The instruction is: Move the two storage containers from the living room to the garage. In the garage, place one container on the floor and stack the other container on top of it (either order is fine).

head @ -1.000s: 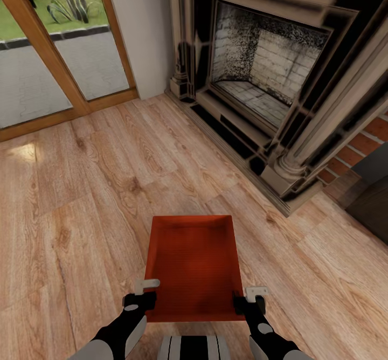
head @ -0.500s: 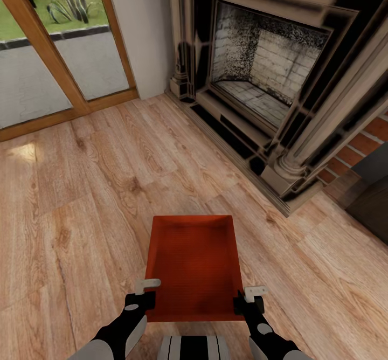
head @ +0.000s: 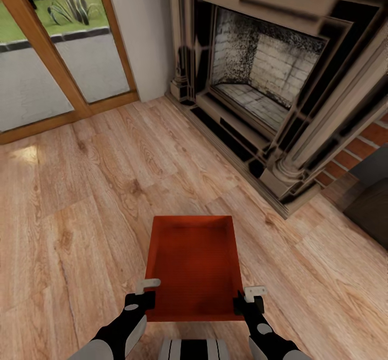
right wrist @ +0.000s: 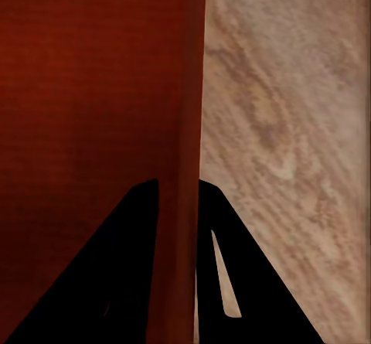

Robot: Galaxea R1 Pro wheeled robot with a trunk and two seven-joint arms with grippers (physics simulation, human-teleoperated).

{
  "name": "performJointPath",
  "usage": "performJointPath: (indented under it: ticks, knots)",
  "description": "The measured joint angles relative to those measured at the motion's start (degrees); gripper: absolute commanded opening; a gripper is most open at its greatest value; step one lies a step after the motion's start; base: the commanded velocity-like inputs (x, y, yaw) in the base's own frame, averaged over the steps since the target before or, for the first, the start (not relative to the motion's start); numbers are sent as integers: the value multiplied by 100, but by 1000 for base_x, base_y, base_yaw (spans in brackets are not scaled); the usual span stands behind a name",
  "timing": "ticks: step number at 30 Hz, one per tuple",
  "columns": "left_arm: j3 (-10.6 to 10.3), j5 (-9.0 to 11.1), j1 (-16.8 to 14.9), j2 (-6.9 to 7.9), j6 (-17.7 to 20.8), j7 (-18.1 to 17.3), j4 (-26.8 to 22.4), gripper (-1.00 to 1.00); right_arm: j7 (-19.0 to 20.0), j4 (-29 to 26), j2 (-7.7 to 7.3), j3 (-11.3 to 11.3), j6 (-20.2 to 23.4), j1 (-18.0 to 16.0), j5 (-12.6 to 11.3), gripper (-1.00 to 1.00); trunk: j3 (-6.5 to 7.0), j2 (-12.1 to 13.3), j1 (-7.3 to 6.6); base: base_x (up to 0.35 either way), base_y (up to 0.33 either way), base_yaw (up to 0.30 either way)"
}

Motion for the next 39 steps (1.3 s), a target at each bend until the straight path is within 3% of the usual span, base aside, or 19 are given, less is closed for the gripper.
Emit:
performJointPath:
  ticks: [39]
  knots:
    - [0,-5,0,-1,0,1,-1,-100,-2,6,2,7,-8,0,-18,-100,700,1564,-857,0,0,0]
